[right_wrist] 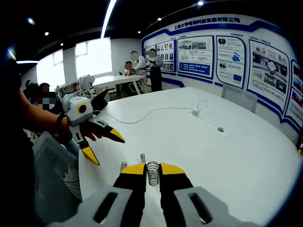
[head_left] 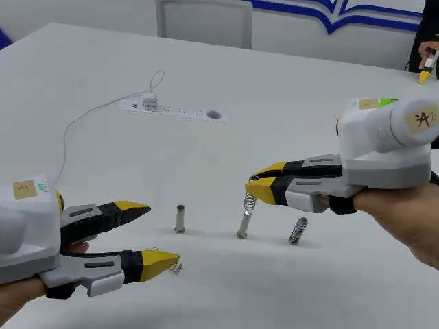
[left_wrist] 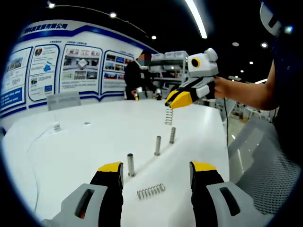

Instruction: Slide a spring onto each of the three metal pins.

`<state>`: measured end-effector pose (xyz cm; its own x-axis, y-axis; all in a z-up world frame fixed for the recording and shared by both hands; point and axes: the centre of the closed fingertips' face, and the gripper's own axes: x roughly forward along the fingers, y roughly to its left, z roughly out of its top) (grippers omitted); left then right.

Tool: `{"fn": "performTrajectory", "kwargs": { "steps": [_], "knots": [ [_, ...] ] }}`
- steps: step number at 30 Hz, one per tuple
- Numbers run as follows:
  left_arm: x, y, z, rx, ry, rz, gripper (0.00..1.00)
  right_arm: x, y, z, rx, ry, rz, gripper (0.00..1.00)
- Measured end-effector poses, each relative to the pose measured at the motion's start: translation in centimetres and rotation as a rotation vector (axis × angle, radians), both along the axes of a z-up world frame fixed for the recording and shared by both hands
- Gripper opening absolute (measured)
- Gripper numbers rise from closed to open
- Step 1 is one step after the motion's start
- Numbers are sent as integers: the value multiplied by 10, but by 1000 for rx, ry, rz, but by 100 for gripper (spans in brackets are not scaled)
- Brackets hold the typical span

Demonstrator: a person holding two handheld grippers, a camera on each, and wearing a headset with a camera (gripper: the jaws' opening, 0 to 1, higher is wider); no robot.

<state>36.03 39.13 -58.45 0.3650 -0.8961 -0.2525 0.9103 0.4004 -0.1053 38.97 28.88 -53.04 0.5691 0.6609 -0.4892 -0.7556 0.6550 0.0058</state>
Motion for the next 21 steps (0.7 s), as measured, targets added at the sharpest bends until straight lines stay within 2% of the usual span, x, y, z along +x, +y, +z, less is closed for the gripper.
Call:
{"fn": "performTrajectory", "kwargs": {
  "steps": [8, 21],
  "knots": [
    [-2, 7, -8, 43, -11, 7, 63, 12, -7, -10, 0, -2, -39, 11],
    [-2, 10, -13, 46, 6, 20, 66, 22, -12, -34, -2, 27, -64, 11]
  ]
}}
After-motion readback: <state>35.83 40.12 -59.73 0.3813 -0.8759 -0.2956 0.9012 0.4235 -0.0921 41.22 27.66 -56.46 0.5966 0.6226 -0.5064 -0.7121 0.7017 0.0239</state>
